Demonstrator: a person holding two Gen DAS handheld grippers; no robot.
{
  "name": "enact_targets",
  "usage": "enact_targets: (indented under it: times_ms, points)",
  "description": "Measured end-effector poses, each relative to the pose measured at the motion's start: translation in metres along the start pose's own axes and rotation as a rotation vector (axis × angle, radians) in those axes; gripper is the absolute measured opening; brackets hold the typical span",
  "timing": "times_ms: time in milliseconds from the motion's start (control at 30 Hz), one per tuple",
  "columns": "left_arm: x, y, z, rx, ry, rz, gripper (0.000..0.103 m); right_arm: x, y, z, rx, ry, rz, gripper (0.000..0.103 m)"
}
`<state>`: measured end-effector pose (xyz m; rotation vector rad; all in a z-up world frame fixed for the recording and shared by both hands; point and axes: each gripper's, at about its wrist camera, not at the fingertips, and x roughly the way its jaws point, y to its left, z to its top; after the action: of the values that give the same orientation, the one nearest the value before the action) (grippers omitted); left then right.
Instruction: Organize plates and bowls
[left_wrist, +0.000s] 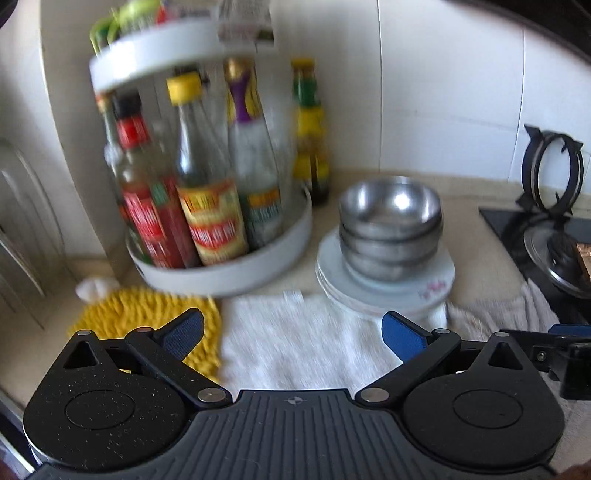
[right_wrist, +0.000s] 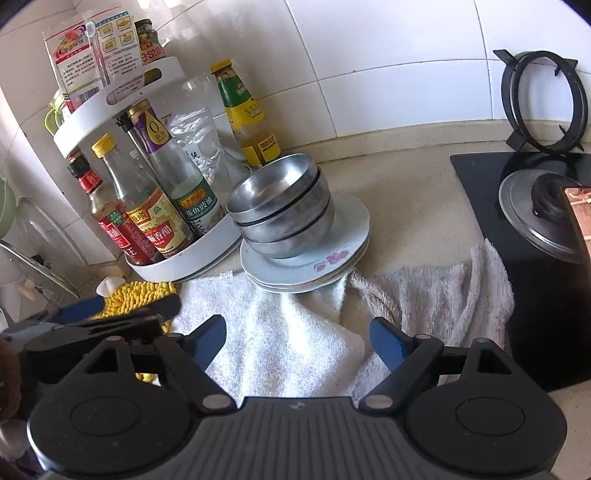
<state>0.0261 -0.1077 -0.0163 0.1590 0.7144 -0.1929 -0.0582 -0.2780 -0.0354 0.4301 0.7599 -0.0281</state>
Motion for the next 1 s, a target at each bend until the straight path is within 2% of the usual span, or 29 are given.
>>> enact_targets:
  times_ms: [133,400,767,1000]
  points:
    - [0.007,-0.005,-0.003,0.013,0.045,0.0,0.103,-0.003,-0.003,-0.002,0.009,-0.006,-0.014,0.102]
    - [0.019,-0.009,-0.004,0.006,0.12,-0.046,0.103,-0.005,-0.001,0.0,-0.013,-0.009,-0.046,0.102]
    - [0.03,-0.01,-0.001,-0.023,0.168,-0.057,0.103,0.001,-0.002,0.005,-0.047,0.002,-0.101,0.103]
    - [0.033,-0.012,0.001,-0.038,0.172,-0.058,0.103,0.013,-0.002,0.007,-0.074,-0.003,-0.192,0.103]
